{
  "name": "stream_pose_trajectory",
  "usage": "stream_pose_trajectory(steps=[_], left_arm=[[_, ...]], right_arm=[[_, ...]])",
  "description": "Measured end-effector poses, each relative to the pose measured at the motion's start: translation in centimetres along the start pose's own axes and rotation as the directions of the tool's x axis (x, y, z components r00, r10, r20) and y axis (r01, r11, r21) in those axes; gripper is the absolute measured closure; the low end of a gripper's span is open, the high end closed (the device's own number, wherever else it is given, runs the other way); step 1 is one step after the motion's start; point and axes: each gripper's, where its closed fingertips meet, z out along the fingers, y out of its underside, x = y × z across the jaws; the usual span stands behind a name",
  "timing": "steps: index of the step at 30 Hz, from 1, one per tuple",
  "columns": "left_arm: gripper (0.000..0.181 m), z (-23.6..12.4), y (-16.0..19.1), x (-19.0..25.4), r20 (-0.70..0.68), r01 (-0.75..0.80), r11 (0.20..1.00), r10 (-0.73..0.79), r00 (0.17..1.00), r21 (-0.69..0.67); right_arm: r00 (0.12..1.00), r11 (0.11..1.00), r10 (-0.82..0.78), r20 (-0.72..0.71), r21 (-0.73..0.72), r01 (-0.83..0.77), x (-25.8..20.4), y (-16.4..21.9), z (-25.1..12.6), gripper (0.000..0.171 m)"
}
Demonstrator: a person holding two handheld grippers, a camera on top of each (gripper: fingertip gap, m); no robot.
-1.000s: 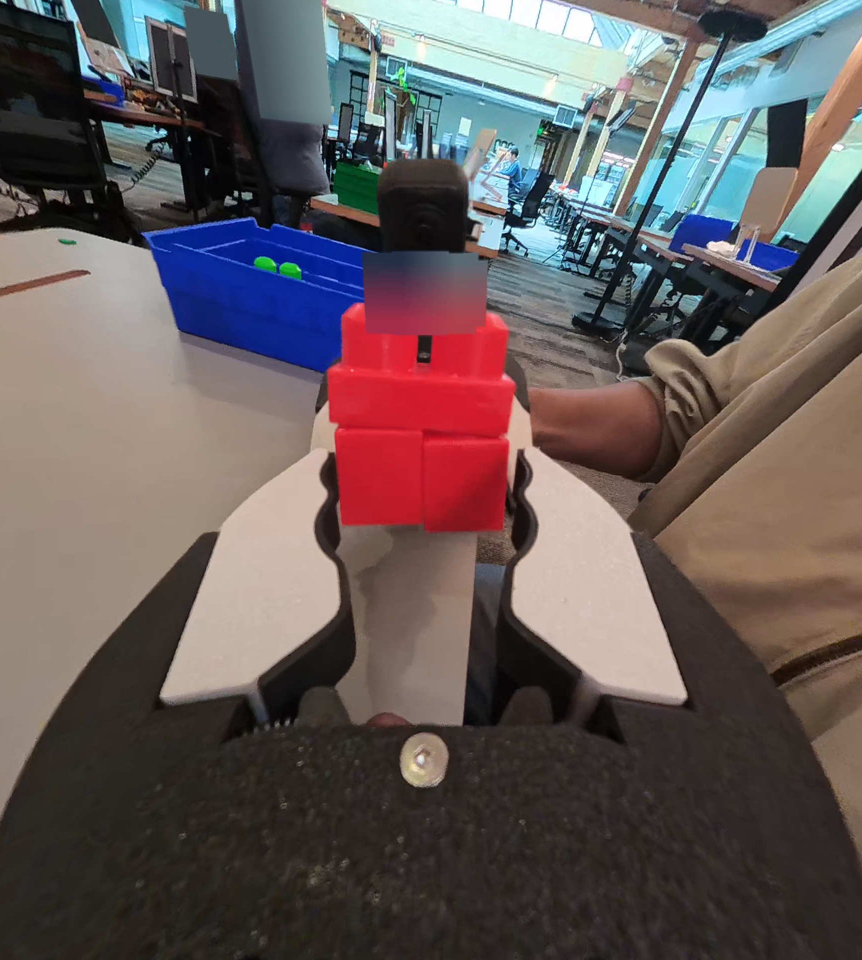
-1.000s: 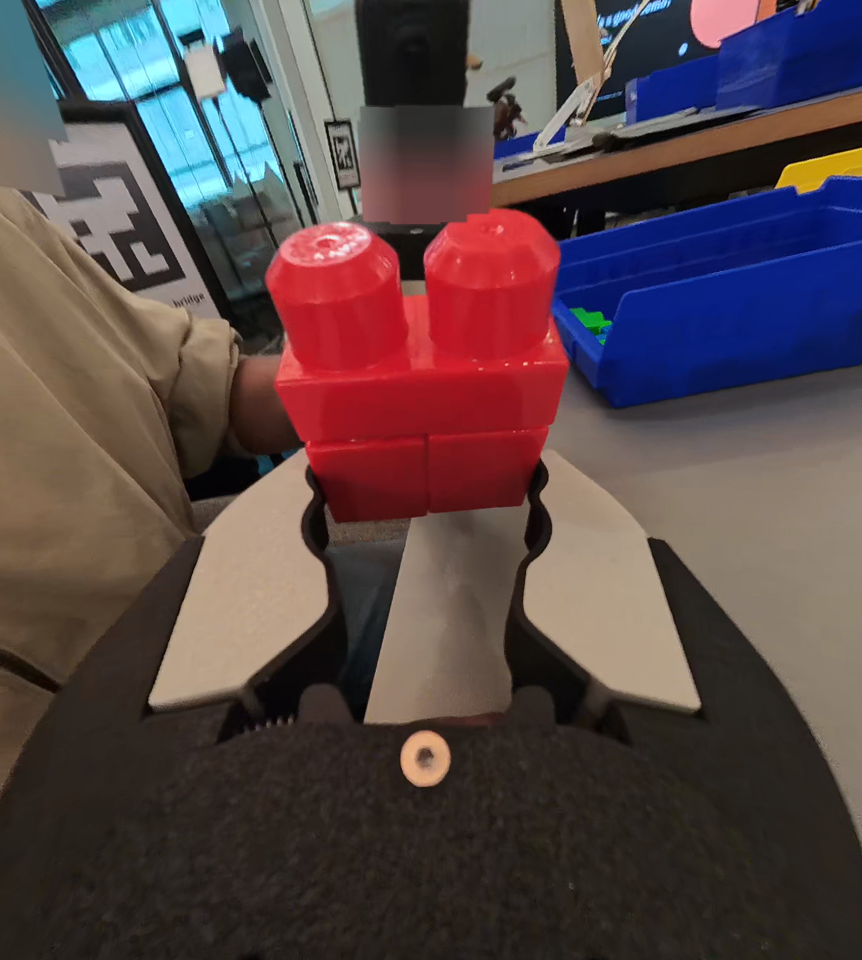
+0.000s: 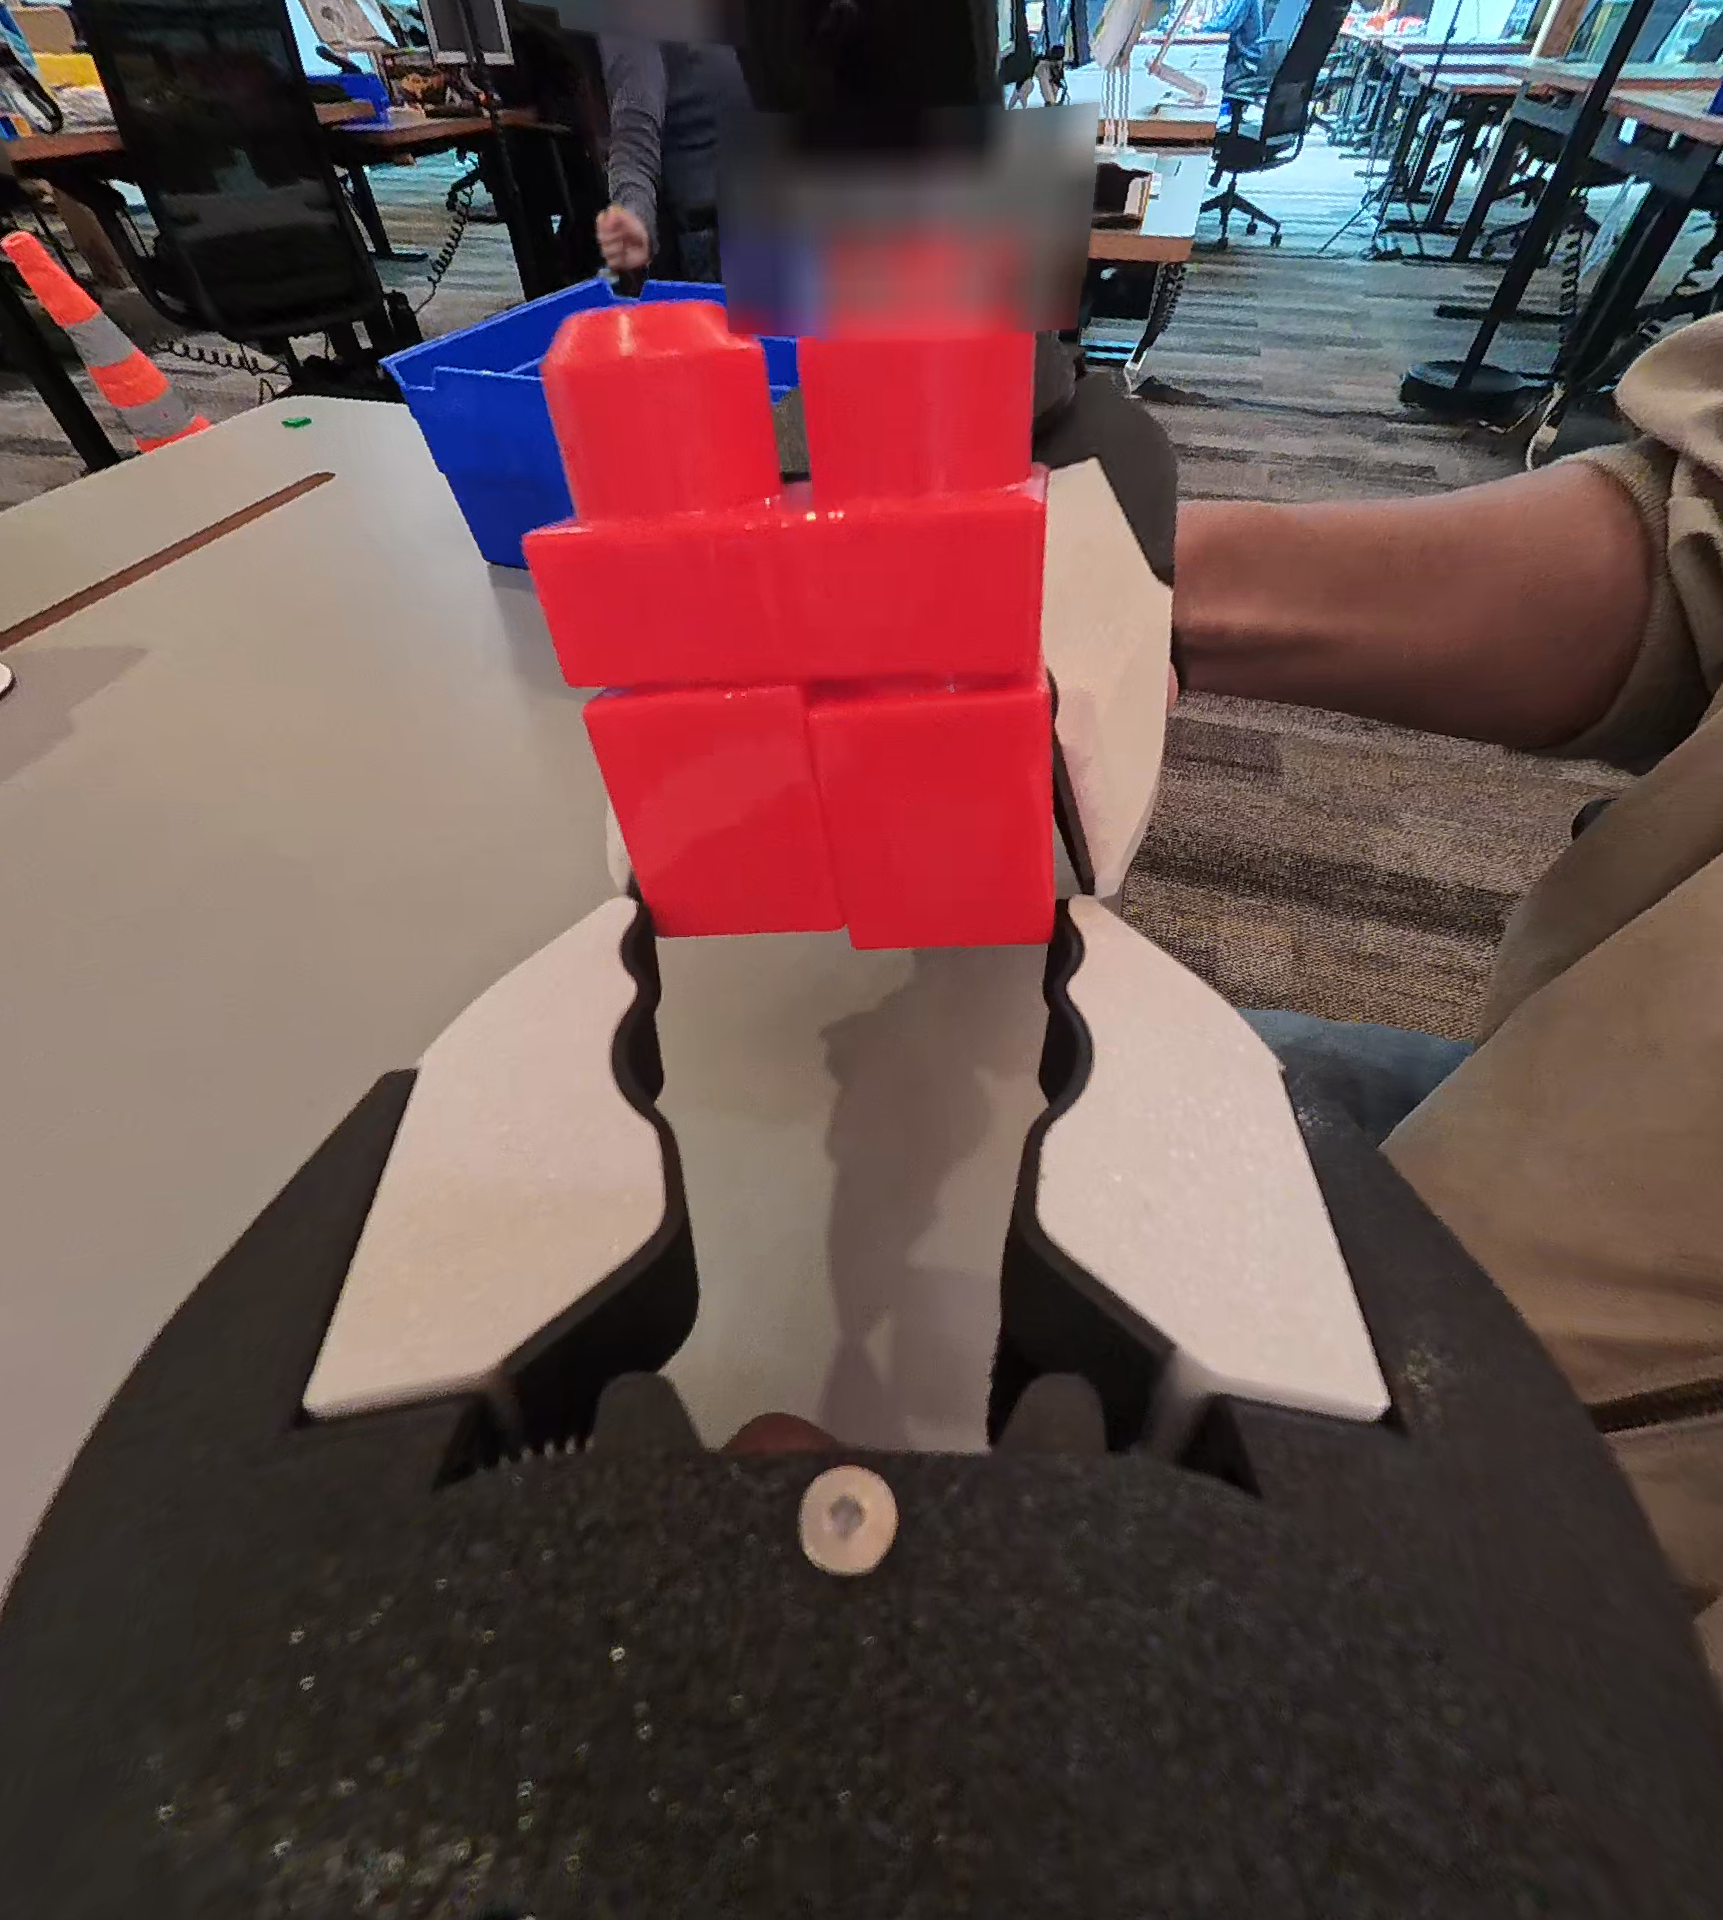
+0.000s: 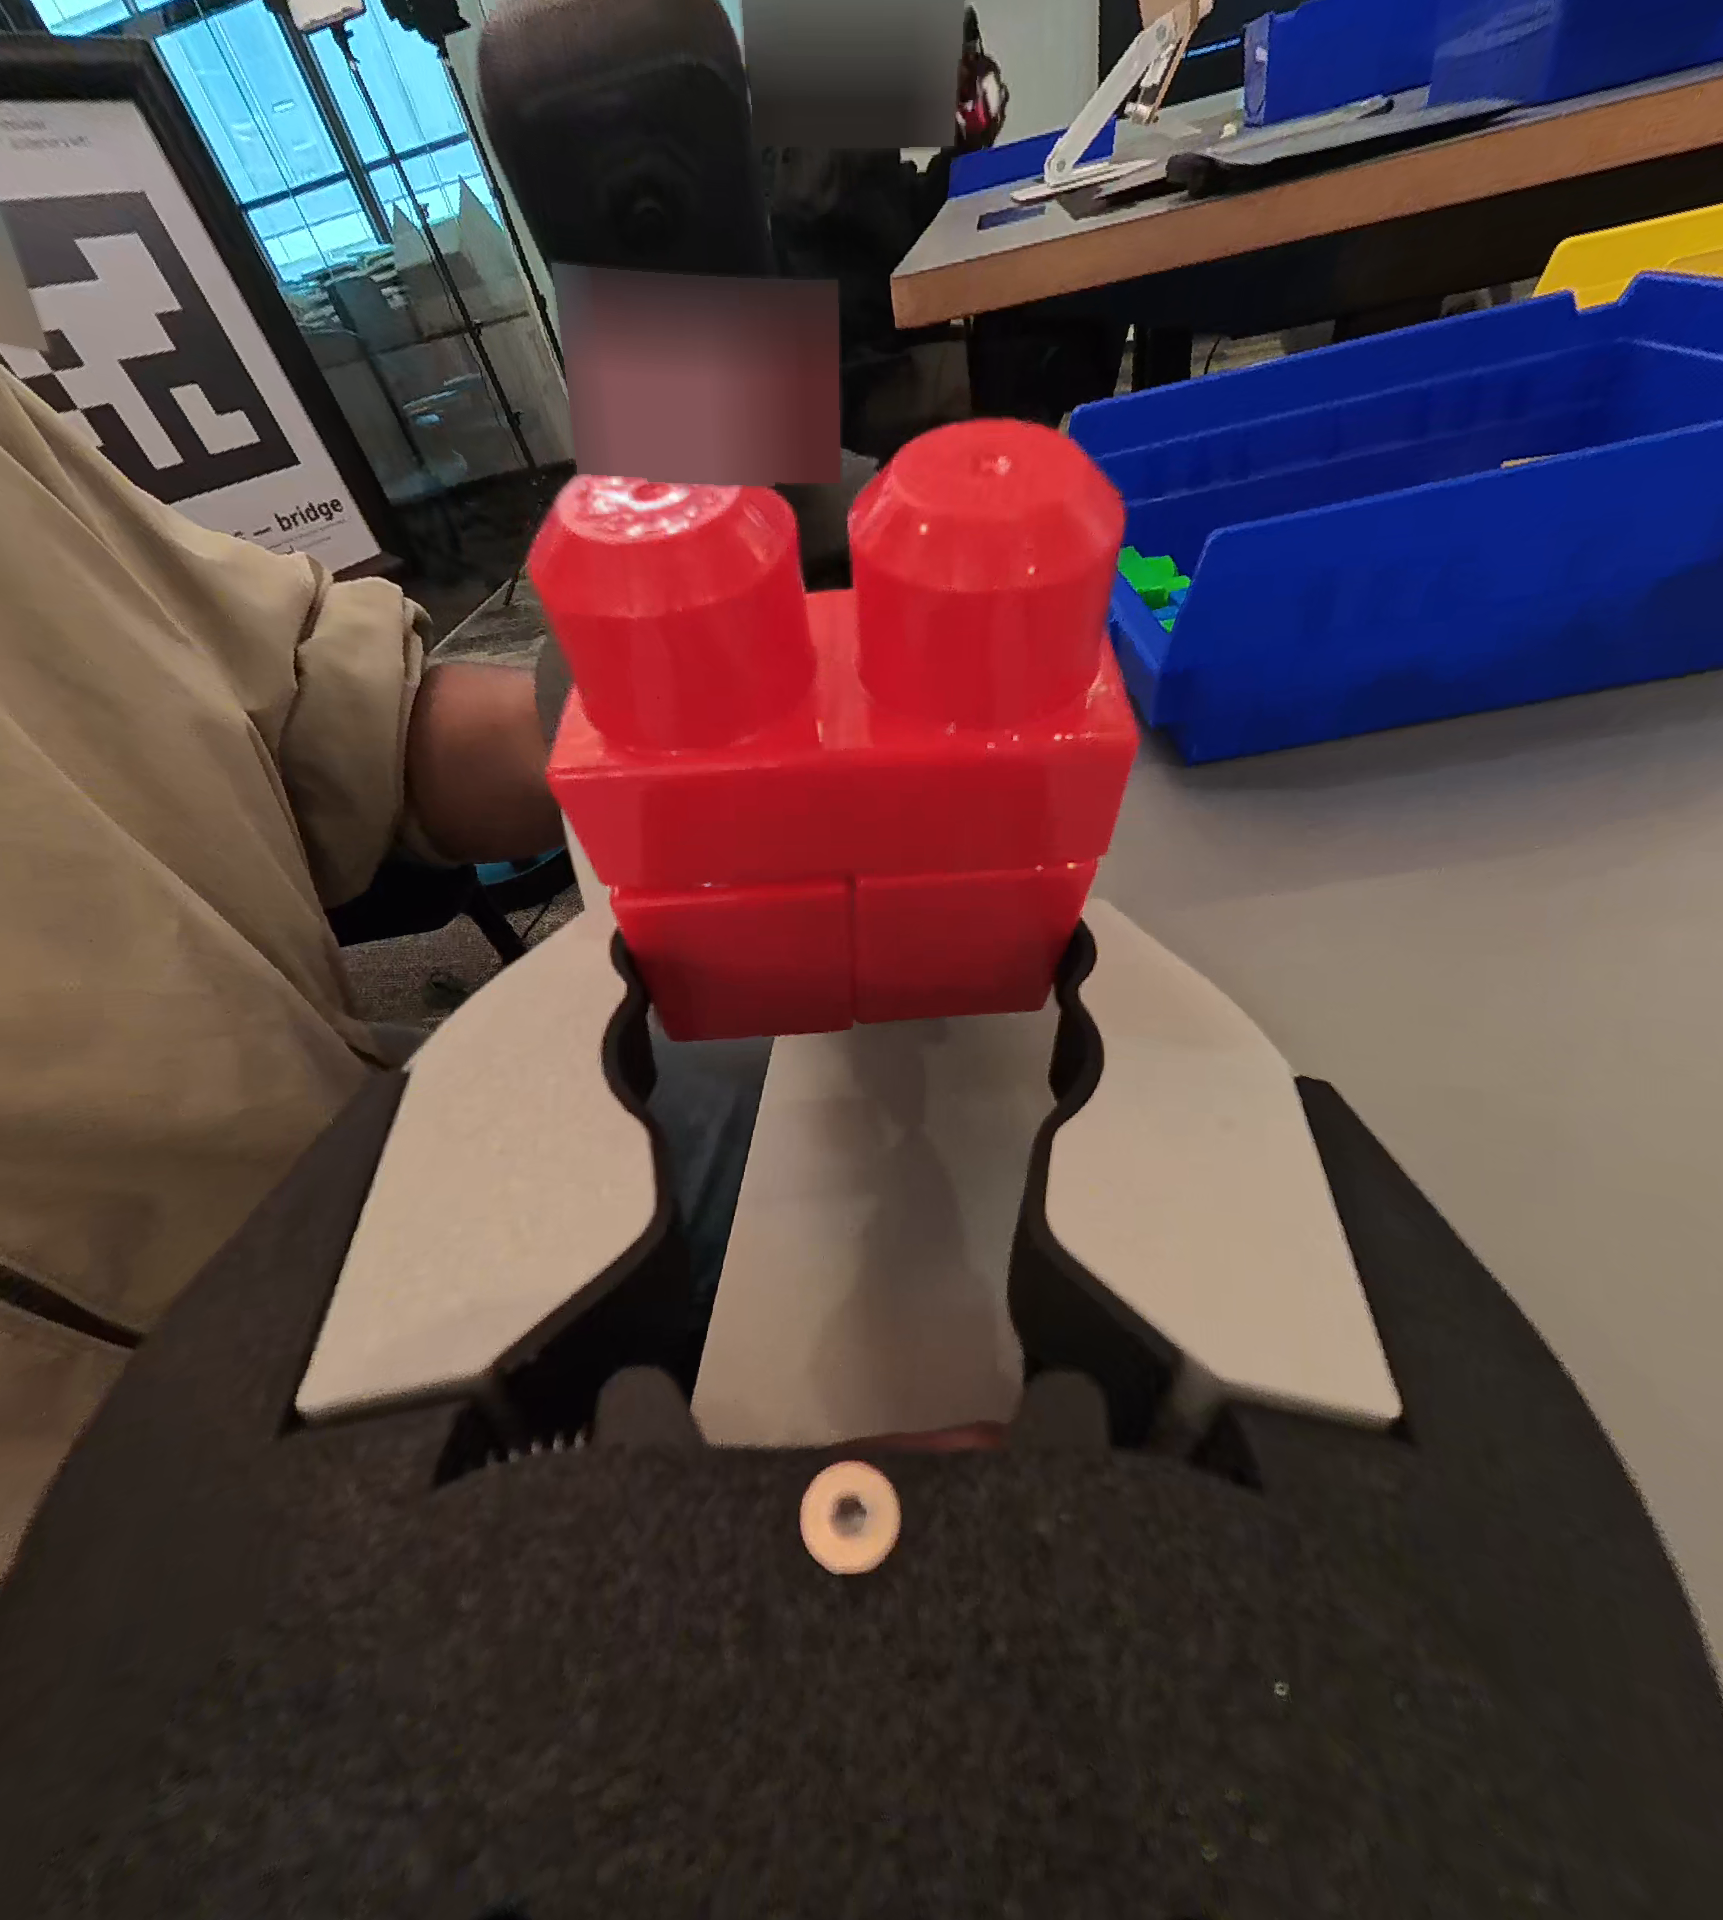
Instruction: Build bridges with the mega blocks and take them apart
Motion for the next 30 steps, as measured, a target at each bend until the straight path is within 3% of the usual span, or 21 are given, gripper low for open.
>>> stream_pose_trajectory(steps=[13, 18, 30], left_arm=[[0.110, -0.4, -0.1, -0.6, 0.056, -0.049, 0.998, 0.047, 0.997, 0.029], [0.111, -0.1, 0.9, -1.1, 0.085, -0.068, 0.997, 0.070, 0.994, -0.028], [0.110, -0.8, 0.8, -1.5, 0.067, -0.017, 1.000, 0.016, 0.998, 0.012]], right_arm=[[0.998, 0.999, 0.053, 0.034, -0.013, -0.052, -0.1, 0.2, 0.1, 0.086], [0.999, 0.999, 0.044, -0.010, 0.019, -0.044, 0.7, -0.4, 0.0, 0.094], [0.999, 1.000, 0.012, -0.039, 0.014, -0.011, 1.2, -0.4, -0.1, 0.101]])
